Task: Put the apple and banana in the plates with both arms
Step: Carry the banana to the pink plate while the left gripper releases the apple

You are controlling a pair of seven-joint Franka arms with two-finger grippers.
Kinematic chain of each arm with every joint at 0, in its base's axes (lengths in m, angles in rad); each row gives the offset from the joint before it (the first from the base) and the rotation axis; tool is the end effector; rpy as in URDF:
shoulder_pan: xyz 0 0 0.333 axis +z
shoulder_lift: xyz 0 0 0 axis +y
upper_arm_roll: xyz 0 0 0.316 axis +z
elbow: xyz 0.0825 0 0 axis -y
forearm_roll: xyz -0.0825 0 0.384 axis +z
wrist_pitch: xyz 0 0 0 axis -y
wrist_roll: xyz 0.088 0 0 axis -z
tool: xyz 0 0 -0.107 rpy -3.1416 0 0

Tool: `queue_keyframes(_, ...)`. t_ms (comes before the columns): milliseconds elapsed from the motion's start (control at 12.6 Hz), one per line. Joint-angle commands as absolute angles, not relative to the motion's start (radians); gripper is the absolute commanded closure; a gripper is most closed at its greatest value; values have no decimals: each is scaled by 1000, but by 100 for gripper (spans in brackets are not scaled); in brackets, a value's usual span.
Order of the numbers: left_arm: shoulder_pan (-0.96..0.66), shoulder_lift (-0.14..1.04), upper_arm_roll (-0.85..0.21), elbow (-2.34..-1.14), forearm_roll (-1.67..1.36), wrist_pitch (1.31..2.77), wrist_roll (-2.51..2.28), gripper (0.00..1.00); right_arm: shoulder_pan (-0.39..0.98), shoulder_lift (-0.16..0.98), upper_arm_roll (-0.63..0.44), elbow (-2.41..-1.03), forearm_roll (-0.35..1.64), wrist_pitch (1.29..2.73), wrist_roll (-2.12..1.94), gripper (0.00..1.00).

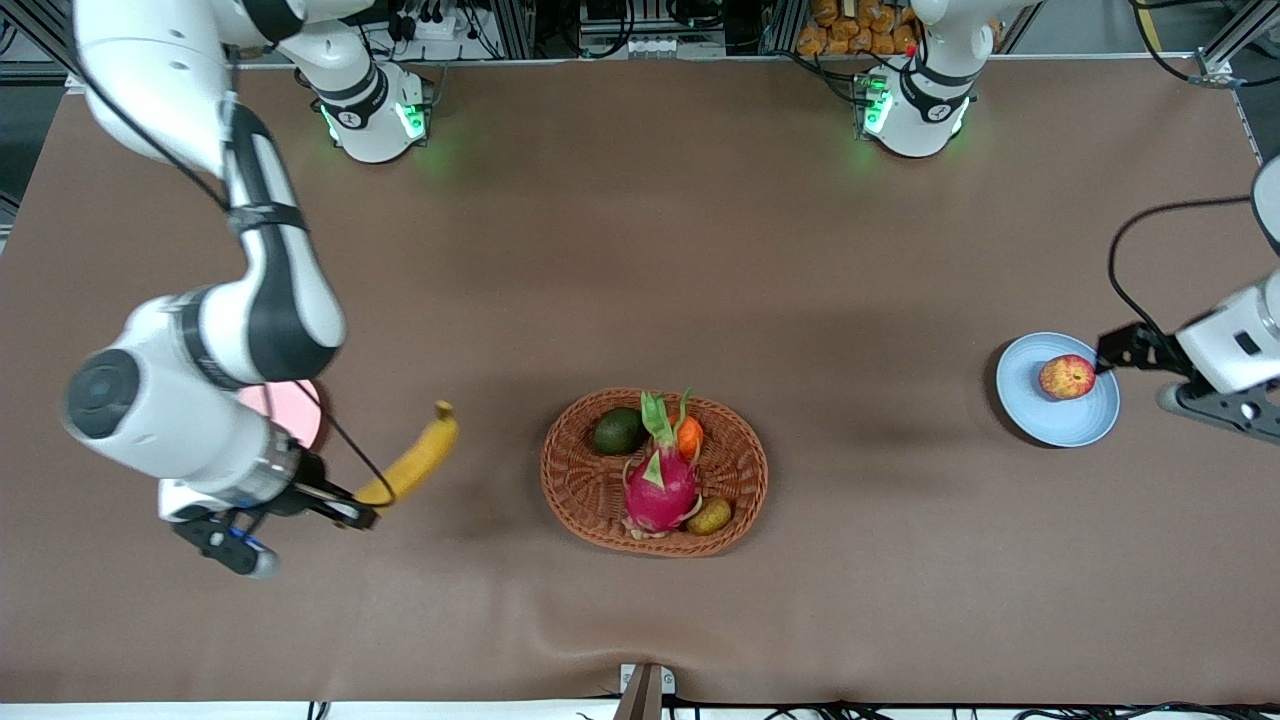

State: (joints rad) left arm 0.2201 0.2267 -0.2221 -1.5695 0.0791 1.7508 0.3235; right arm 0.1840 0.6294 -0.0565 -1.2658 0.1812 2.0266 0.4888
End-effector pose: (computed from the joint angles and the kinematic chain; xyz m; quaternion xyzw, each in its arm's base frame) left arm 0.6263 0.0180 0.5092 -0.9856 0.1675 0.0218 0.0106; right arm 0.7356 0.1152 0.4022 -0.9739 0.2062 -0.0424 0.0843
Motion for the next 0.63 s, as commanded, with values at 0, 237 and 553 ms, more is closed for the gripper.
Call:
queue_keyframes(0, 24, 135, -53, -1575, 40, 1677, 227, 0, 115, 490, -31, -1471, 196, 1990, 368, 100)
queue_keyframes(237, -23, 100, 23, -1548, -43, 1664, 224, 0, 4, 402, -34, -1633, 190, 1985, 173, 100)
queue_keyframes(553, -23, 16, 38, -1589, -40, 1546, 218, 0, -145, 442, -34, -1664, 128, 1963, -175, 98)
